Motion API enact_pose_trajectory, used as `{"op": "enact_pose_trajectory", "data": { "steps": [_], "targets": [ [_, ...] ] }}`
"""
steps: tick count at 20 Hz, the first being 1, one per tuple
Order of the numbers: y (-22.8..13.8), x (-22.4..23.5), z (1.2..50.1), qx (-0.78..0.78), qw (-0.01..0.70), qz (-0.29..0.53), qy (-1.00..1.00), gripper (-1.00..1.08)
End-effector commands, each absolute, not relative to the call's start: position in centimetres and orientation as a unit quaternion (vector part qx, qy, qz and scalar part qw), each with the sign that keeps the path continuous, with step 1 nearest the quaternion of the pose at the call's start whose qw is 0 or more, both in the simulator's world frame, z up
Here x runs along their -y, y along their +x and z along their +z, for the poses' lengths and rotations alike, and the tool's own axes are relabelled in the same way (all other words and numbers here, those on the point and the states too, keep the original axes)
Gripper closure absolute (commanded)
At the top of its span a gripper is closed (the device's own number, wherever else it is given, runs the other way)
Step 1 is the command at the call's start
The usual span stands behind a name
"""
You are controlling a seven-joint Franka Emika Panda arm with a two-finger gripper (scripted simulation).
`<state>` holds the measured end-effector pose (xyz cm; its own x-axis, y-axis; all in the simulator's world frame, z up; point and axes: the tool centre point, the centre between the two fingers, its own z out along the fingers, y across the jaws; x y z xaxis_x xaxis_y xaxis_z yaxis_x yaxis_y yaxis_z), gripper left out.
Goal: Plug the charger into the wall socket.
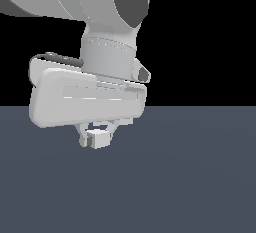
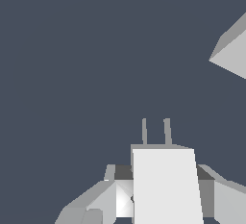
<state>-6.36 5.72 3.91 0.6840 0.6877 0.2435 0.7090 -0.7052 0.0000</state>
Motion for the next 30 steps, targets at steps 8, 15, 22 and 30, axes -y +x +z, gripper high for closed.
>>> {"op": "enact_pose_trajectory", "data": {
  "steps": [8, 15, 22, 30],
  "targets": [
    [-5.2, -4.0, 7.1, 0.249, 0.032, -0.120, -0.960, 1.08],
    [-4.9, -2.9, 8.9, 0.172, 0.022, -0.122, -0.977, 1.08],
    [-4.8, -2.2, 9.8, 0.130, 0.017, -0.121, -0.984, 1.08],
    [-4.8, -2.0, 10.0, 0.118, 0.015, -0.121, -0.986, 1.08]
  ]
}}
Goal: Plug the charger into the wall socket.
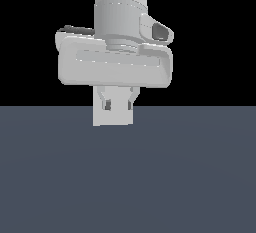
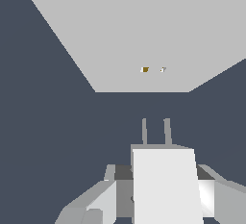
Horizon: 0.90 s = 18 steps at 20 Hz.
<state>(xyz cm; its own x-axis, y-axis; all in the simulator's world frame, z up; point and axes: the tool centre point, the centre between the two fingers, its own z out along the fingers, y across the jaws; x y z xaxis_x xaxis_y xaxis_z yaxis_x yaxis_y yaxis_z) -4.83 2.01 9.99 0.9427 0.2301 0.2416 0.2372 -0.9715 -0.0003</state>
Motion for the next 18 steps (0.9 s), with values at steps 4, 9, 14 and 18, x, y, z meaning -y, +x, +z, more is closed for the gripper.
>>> {"op": "enact_pose_trajectory", "data": {
  "steps": [4, 9, 14, 18],
  "targets": [
    [-4.8, -2.0, 10.0, 0.118, 0.015, -0.121, -0.986, 1.08],
    [-4.2, -2.1, 10.0, 0.118, 0.014, -0.121, -0.986, 1.08],
    [-2.6, -2.5, 10.0, 0.118, 0.014, -0.121, -0.986, 1.08],
    [-1.1, -2.9, 10.0, 0.118, 0.014, -0.121, -0.986, 1.08]
  ]
}}
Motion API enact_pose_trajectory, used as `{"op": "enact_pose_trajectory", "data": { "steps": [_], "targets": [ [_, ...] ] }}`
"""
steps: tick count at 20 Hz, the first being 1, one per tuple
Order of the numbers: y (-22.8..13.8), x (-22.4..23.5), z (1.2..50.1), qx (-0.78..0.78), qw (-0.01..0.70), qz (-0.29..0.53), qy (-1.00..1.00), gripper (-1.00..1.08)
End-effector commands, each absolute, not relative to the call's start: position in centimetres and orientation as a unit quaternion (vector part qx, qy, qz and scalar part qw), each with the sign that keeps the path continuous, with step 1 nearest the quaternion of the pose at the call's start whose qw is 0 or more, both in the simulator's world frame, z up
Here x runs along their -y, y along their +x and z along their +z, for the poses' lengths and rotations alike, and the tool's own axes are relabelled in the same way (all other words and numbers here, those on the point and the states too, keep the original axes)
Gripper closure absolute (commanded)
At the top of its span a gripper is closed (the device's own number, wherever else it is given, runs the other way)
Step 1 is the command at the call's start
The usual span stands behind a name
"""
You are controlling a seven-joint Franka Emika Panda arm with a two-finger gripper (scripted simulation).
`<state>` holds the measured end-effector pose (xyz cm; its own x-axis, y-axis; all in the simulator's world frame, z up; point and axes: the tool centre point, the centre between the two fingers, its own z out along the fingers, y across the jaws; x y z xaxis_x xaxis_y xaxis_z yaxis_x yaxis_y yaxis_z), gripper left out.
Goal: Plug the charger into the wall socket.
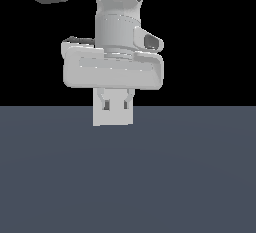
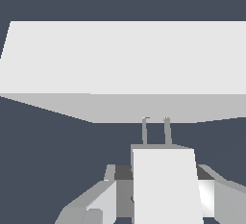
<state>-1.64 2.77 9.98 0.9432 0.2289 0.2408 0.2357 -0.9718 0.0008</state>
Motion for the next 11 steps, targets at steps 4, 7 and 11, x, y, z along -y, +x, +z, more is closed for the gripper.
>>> {"op": "enact_pose_trajectory", "data": {
  "steps": [4, 7, 11],
  "targets": [
    [-0.21, -3.13, 10.00, 0.118, 0.014, -0.121, -0.986, 1.08],
    [0.07, -3.20, 10.01, 0.118, 0.014, -0.121, -0.986, 1.08],
    [0.02, -3.16, 10.00, 0.118, 0.014, -0.121, -0.986, 1.08]
  ]
}}
